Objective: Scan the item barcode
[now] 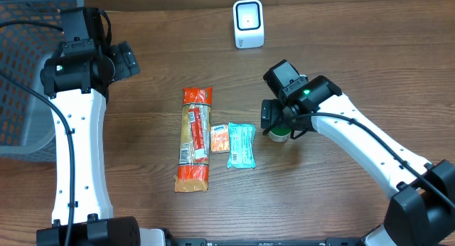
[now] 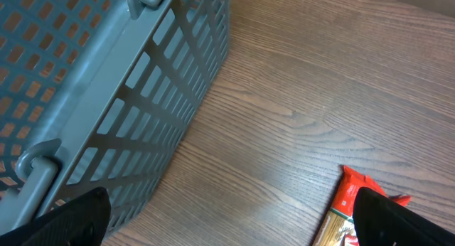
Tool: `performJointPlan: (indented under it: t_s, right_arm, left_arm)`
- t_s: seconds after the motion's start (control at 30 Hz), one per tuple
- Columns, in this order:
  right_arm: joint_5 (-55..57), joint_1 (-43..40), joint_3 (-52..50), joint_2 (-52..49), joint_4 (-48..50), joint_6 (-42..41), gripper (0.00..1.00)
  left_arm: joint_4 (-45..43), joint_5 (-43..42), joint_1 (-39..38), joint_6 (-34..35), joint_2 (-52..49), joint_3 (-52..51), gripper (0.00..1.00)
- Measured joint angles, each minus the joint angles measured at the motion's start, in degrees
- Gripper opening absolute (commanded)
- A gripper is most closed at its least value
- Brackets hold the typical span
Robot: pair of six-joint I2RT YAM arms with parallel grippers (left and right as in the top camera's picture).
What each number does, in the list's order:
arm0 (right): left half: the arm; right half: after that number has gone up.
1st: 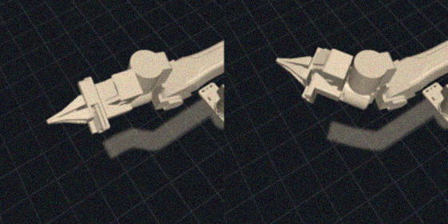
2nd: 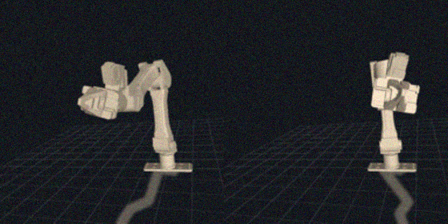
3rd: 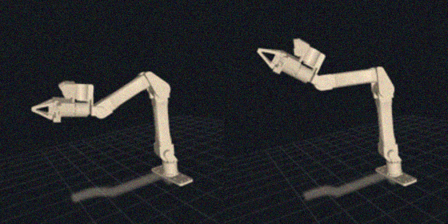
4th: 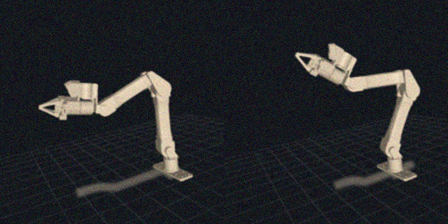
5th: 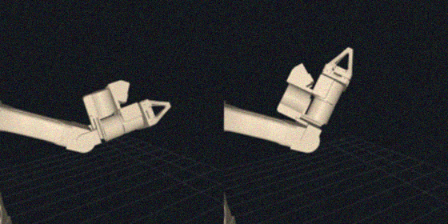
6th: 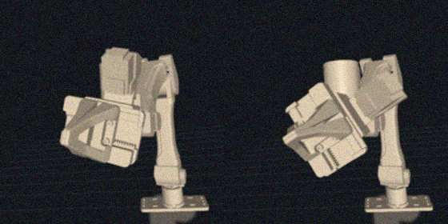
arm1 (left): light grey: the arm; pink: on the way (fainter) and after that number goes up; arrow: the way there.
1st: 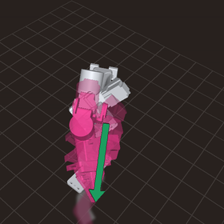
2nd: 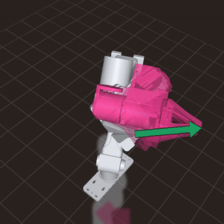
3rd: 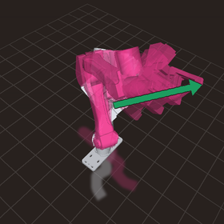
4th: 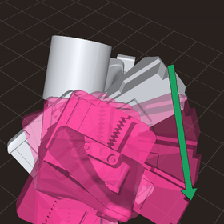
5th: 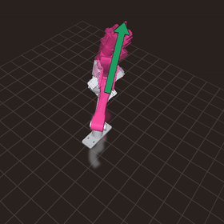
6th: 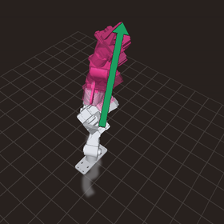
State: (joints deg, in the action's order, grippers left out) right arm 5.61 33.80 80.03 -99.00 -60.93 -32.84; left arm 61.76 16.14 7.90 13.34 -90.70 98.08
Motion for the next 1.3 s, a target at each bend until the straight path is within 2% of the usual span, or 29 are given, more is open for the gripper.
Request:
performJointPlan:
  t_s: [0.2,0.57,0.7,0.77,0.87,0.97,1.13,1.3]
  right_arm:
    - [-1.01,0.0,0.0,-4.63,1.68,0.92,0.99]
    - [-2.95,0.0,0.0,-7.91,1.51,4.74,0.72]
    - [-4.33,0.0,0.0,-7.91,1.53,3.76,0.71]
    - [-4.52,0.0,0.0,-7.91,1.62,2.82,0.73]
    - [-4.98,0.0,0.0,-7.91,2.27,1.99,0.89]
    - [-5.38,0.0,0.0,-7.91,3.32,1.79,0.94]
    - [-5.35,0.0,0.0,-7.91,4.63,3.54,1.0]
    - [-5.2,0.0,0.0,-7.91,4.85,5.2,1.0]
  left_arm:
    - [0.0,0.0,0.0,0.0,0.0,0.0,1.0]
    - [0.0,0.0,0.0,0.0,0.0,0.0,1.0]
    - [0.0,0.0,0.0,0.0,0.0,0.0,1.0]
    - [0.0,0.0,0.0,0.0,0.0,0.0,1.0]
    - [0.0,0.0,0.0,0.0,0.0,0.0,1.0]
    - [0.0,0.0,0.0,0.0,0.0,0.0,1.0]
    - [0.0,0.0,0.0,0.0,0.0,0.0,1.0]
    - [0.0,0.0,0.0,0.0,0.0,0.0,1.0]
